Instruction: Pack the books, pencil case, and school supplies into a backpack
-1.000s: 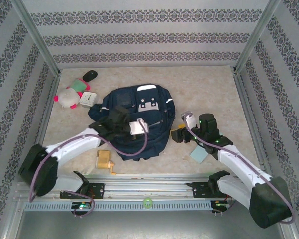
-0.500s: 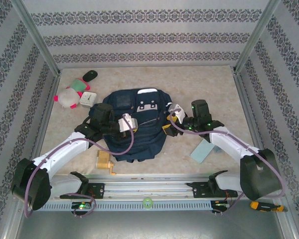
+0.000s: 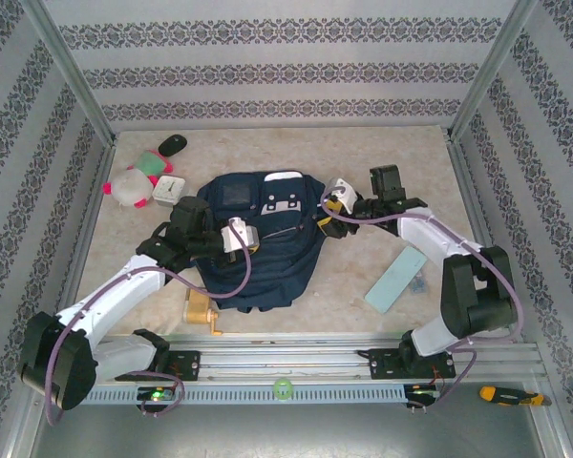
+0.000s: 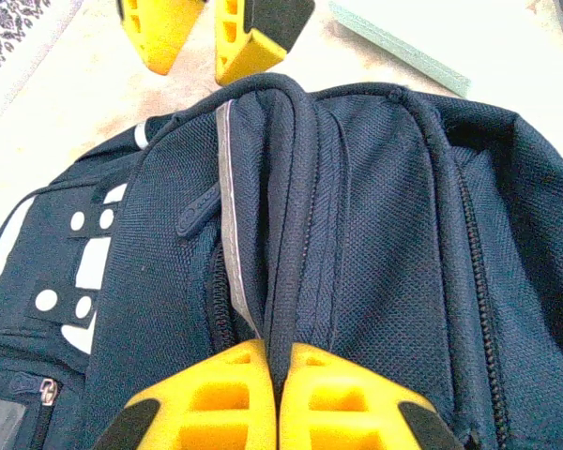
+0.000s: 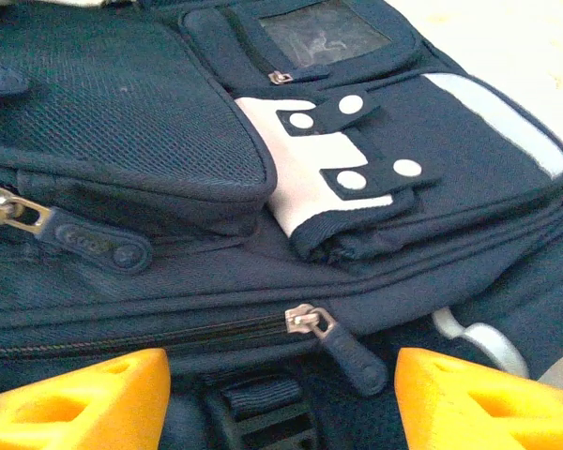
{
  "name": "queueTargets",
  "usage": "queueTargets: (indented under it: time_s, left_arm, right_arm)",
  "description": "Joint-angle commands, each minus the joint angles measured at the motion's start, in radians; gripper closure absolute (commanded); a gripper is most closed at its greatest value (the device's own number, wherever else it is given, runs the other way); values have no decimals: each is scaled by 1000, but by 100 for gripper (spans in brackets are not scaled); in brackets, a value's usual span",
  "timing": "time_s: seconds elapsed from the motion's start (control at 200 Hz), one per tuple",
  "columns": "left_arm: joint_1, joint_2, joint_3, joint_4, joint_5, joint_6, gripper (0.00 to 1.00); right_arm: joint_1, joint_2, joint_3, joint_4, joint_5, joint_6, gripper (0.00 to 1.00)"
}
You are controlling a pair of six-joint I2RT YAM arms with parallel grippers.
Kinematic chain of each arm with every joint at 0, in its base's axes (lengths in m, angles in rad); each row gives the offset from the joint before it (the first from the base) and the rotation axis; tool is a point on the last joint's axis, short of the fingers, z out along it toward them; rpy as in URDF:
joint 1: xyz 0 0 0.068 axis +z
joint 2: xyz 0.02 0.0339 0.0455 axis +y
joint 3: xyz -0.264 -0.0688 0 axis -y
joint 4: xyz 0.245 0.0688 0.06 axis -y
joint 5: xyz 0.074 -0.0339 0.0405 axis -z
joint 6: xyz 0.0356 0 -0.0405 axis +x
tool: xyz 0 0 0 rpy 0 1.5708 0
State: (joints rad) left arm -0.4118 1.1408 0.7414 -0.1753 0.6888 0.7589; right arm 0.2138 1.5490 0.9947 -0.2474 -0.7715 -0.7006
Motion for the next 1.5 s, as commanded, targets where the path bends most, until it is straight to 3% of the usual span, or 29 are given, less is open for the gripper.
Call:
queueTargets:
  time_s: [0.0, 0.285, 0.445, 0.675, 0.895, 1.18, 1.495]
  left_arm:
    - [10, -30, 52, -7, 71, 79, 100]
    - [11, -18, 50, -24, 72, 124, 100]
    - [11, -16, 50, -17, 77, 120, 100]
    - [11, -6, 36, 27, 18, 106, 100]
    - [11, 6, 32, 69, 13, 86, 100]
    - [-9, 33, 28, 107, -151, 75, 100]
    - [-80, 106, 54, 161, -345, 17, 100]
  right_arm:
    - [5, 61, 85, -207, -13, -292, 36]
    - [57, 300, 357, -540, 42, -537, 40]
    - [73, 386, 437, -620, 79, -558, 45]
    - [75, 363, 457, -743, 130, -535, 66]
    - [76, 339, 423, -722, 105, -496, 100]
    - [81, 238, 374, -683, 31, -430, 100]
    - [150, 55, 227, -564, 59, -314, 100]
